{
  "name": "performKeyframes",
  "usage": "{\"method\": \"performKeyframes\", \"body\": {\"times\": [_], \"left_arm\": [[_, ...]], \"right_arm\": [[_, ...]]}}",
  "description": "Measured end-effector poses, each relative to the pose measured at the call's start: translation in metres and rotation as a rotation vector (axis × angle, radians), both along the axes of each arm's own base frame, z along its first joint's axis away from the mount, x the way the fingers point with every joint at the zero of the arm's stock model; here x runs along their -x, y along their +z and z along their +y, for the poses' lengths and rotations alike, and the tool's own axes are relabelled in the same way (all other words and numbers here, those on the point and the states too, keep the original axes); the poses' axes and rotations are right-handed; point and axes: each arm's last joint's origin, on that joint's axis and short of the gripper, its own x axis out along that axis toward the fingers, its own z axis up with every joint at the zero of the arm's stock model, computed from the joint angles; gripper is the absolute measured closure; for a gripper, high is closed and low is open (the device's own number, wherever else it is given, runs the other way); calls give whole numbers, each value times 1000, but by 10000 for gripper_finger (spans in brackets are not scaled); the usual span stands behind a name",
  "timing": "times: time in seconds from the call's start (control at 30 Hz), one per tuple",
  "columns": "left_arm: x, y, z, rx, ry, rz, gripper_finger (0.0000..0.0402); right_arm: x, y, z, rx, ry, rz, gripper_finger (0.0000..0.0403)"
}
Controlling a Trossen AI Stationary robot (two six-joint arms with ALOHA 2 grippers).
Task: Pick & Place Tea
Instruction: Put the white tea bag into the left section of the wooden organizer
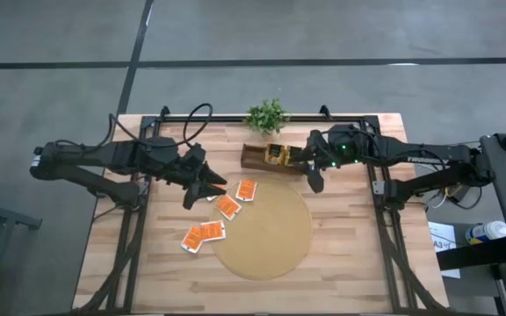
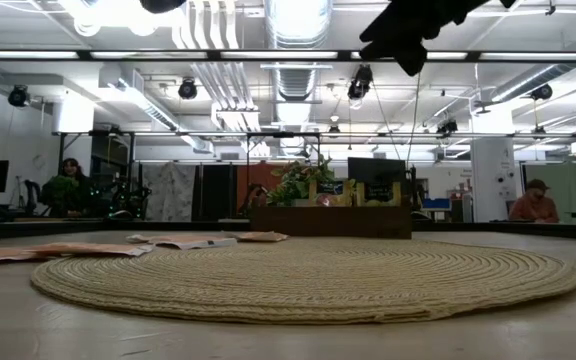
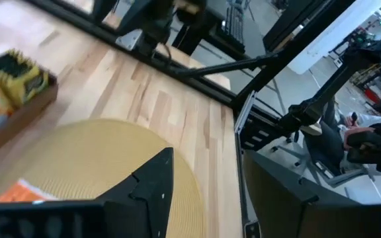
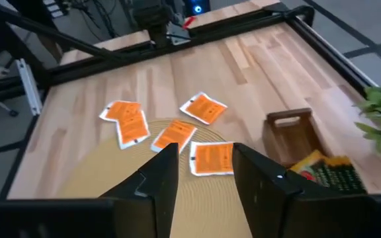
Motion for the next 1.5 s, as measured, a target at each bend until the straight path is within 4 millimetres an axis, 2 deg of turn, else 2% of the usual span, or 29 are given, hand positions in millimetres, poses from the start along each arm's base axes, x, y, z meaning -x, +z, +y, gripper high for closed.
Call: {"method": "performKeyframes", "body": {"times": [0.2, 0.57, 0.83, 0.93, 1.1, 1.27, 1.5], "left_arm": [[15, -16, 0, 35, 8, 28, 226], [44, -47, 0, 38, -7, 68, 226], [49, -79, -6, -117, -160, 223, 226], [51, -85, -7, -149, -184, 266, 226], [54, -89, -6, -179, -202, 310, 226], [57, -82, -6, -182, -198, 280, 226], [61, -75, -2, -233, -89, 237, 226]], "right_arm": [[-4, 1, 11, -28, 30, -13, 265], [-5, 26, 17, -30, 27, -85, 264], [-6, 28, 15, -59, -51, -91, 265], [-7, 27, 15, -76, -61, -85, 269], [-7, 26, 15, -93, -69, -84, 276], [-10, 25, 14, -105, -77, -78, 278], [-43, 7, 11, -20, -30, 43, 278]]}}
